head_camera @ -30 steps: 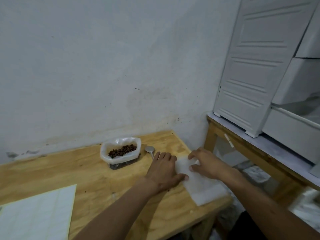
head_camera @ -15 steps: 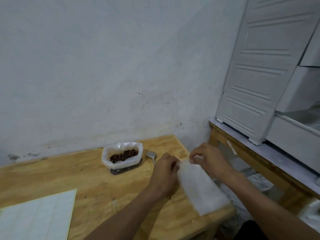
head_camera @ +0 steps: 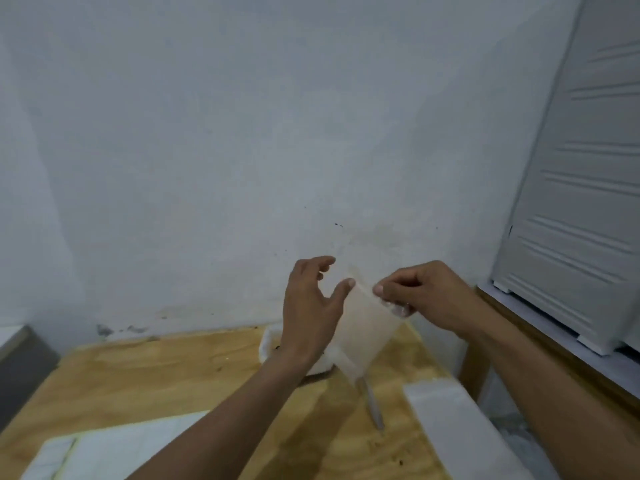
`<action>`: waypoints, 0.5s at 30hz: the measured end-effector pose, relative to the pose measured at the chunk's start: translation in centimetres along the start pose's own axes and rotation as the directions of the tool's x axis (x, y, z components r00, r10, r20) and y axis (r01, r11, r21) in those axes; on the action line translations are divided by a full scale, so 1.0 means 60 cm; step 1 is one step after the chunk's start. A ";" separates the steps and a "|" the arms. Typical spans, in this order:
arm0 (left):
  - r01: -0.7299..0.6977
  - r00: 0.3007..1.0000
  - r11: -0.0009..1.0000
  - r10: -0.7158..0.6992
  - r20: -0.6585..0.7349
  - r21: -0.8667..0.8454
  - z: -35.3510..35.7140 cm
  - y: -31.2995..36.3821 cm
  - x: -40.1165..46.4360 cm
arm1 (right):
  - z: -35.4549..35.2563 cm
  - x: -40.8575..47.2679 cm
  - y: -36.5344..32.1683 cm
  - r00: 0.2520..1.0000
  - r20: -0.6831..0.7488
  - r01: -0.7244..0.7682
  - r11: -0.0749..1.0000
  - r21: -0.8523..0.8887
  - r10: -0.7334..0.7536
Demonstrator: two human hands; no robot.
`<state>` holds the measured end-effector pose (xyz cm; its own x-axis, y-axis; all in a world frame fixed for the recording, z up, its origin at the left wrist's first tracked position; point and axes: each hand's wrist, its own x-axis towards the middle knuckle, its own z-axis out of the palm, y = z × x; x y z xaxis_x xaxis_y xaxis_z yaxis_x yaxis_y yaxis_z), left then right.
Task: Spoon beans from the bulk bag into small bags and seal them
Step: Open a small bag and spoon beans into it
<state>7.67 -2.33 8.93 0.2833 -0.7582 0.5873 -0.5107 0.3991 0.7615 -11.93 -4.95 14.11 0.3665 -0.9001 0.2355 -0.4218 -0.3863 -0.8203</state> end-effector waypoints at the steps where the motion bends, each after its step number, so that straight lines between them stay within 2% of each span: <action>1: 0.029 0.999 1.000 -0.029 -0.038 0.006 -0.017 0.005 0.007 | 0.015 0.010 -0.009 0.999 -0.045 0.016 0.999 0.051 -0.013; 5: 0.242 0.970 0.955 -0.237 0.049 -0.169 -0.075 0.007 0.022 | 0.083 0.038 -0.039 0.986 -0.128 0.116 0.993 0.033 -0.111; 8: 0.359 0.931 0.852 -0.356 0.082 -0.381 -0.106 0.003 0.030 | 0.128 0.050 -0.059 0.981 -0.109 0.164 0.986 0.039 -0.159; 11: 0.388 0.917 0.789 -0.381 0.116 -0.477 -0.134 -0.009 0.036 | 0.161 0.061 -0.067 0.986 -0.057 0.162 0.983 0.089 -0.158; 15: 0.377 0.922 0.758 -0.364 0.135 -0.532 -0.158 -0.028 0.033 | 0.188 0.067 -0.068 0.996 -0.018 0.091 0.962 0.258 -0.089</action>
<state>16.78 0.37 11.39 0.3374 -0.9136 0.2270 0.1511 0.2906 0.9448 0.62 -4.72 12.52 0.3881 -0.8654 0.3170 -0.1588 -0.4016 -0.9019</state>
